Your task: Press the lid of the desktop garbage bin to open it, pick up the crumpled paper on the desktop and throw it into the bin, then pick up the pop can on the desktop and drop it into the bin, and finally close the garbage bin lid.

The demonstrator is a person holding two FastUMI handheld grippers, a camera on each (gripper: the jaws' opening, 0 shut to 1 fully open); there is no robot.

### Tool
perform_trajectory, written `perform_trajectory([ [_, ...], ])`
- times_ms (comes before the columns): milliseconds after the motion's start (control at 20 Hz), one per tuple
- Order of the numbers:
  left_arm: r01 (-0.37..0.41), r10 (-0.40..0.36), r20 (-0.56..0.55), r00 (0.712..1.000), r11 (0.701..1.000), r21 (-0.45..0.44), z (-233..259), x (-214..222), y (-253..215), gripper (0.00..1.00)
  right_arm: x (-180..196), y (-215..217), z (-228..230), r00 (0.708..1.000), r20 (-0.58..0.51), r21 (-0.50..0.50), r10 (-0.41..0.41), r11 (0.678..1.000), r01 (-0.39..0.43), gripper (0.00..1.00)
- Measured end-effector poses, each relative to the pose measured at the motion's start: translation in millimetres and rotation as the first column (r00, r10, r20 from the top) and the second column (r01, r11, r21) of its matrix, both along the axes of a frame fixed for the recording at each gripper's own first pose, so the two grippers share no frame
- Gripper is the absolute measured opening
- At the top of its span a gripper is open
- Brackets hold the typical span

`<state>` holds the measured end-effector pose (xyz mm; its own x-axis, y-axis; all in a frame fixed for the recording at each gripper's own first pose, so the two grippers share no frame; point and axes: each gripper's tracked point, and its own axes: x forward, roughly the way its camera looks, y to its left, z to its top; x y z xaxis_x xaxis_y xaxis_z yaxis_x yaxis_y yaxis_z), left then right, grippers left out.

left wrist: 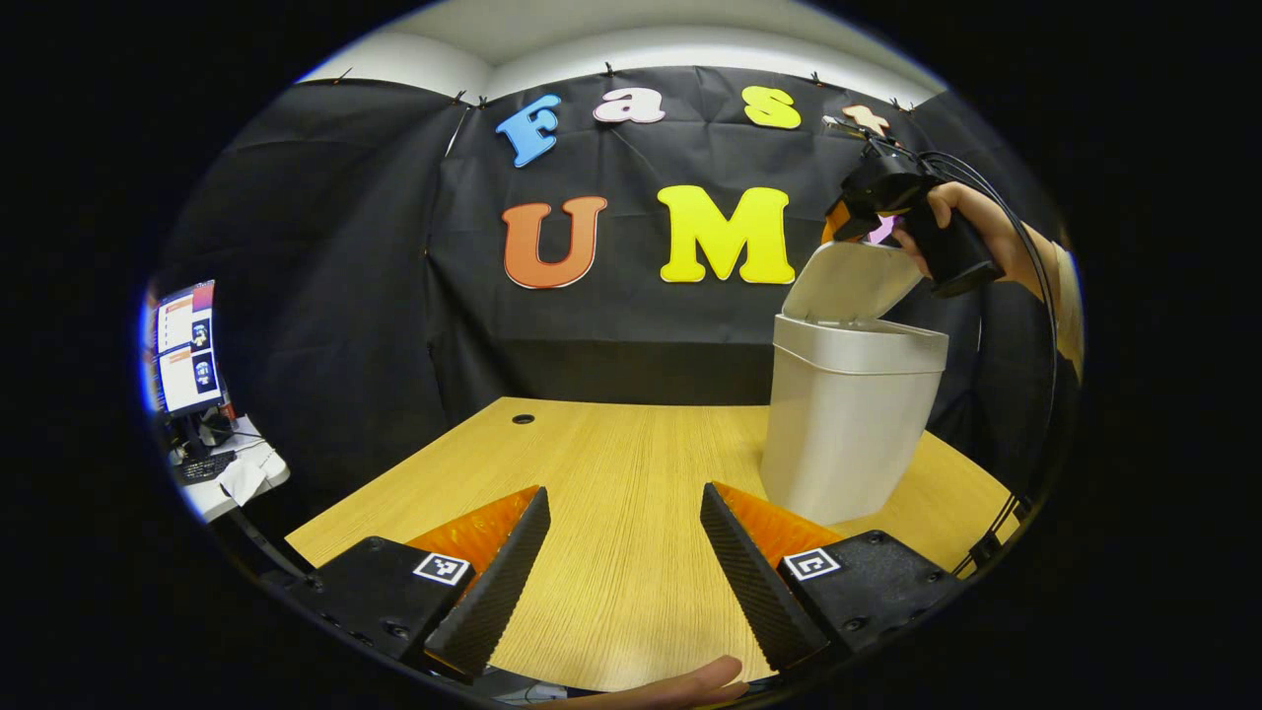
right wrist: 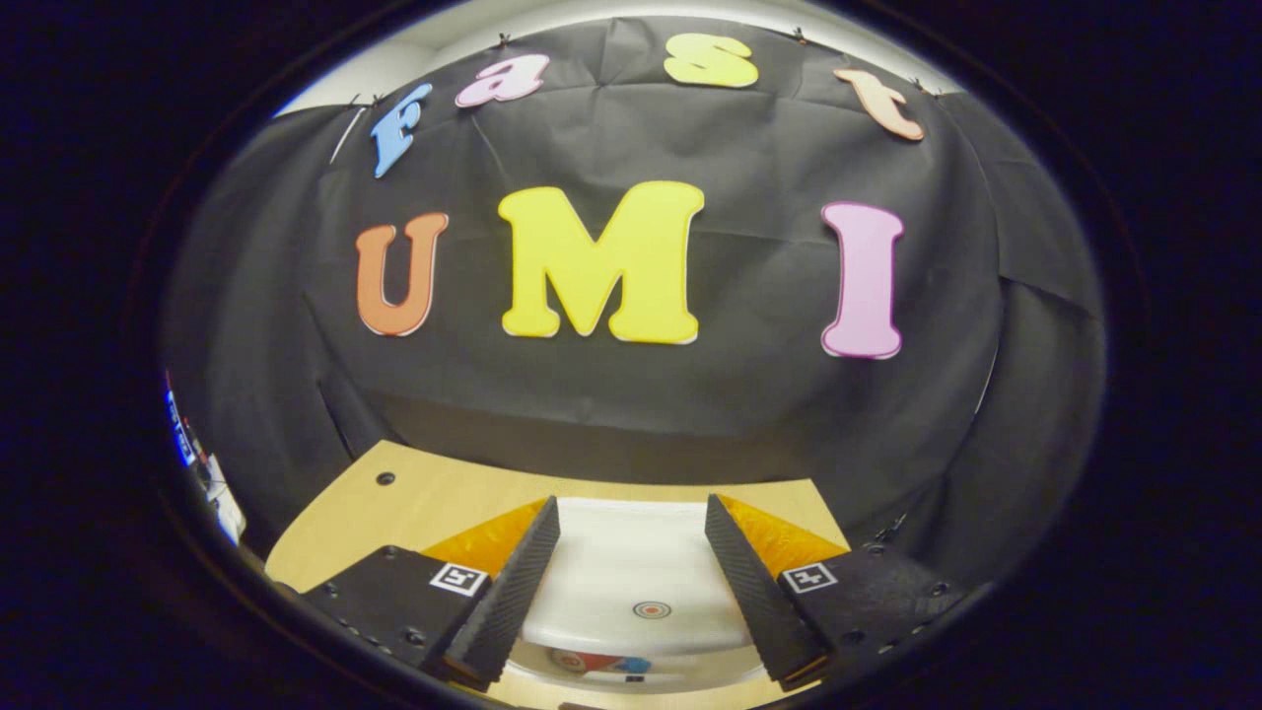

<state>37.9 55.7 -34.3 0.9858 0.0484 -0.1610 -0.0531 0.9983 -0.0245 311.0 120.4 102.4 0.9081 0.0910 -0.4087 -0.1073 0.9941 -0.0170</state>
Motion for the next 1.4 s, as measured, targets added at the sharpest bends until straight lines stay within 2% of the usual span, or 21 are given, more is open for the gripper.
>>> perform_trajectory([
  [200,-0.005,0.005,-0.010,1.000,1.000,0.001,-2.4,0.5,-1.2,0.99,-9.8,0.4,-35.9,0.993,-0.118,0.028,-0.015,0.999,0.018,0.93],
  [300,-0.006,0.006,-0.008,1.000,1.000,0.005,-2.0,1.0,-1.4,0.99,-16.4,-5.0,-51.4,0.990,-0.143,-0.004,-0.016,1.000,0.015,0.93],
  [350,-0.007,0.007,-0.007,1.000,1.000,0.005,-2.2,1.9,-1.7,0.99,-18.6,-4.4,-51.8,0.991,-0.134,-0.015,-0.013,1.000,0.011,0.96],
  [400,-0.006,0.006,-0.007,1.000,1.000,0.006,-1.4,2.1,-2.0,0.99,-19.6,-5.5,-49.2,0.993,-0.118,-0.020,-0.014,1.000,0.012,0.93],
  [550,-0.010,0.010,-0.014,1.000,1.000,0.008,-3.4,2.0,-1.0,0.99,-29.8,-8.9,-50.6,0.993,-0.119,-0.009,-0.015,1.000,0.014,0.93],
  [650,-0.015,0.015,-0.019,1.000,1.000,0.007,-4.0,2.1,-0.3,0.99,-36.6,-10.5,-50.6,0.994,-0.109,-0.009,0.002,1.000,-0.003,0.96],
  [700,-0.016,0.016,-0.018,1.000,1.000,0.007,-3.8,2.0,-0.3,0.99,-40.1,-12.4,-50.4,0.995,-0.102,-0.005,0.008,1.000,-0.009,0.93],
  [1400,-0.021,0.022,0.019,1.000,1.000,-0.003,7.5,-1.9,0.9,0.99,-75.0,-24.7,-53.5,0.999,0.033,0.022,0.005,1.000,-0.006,0.93],
])
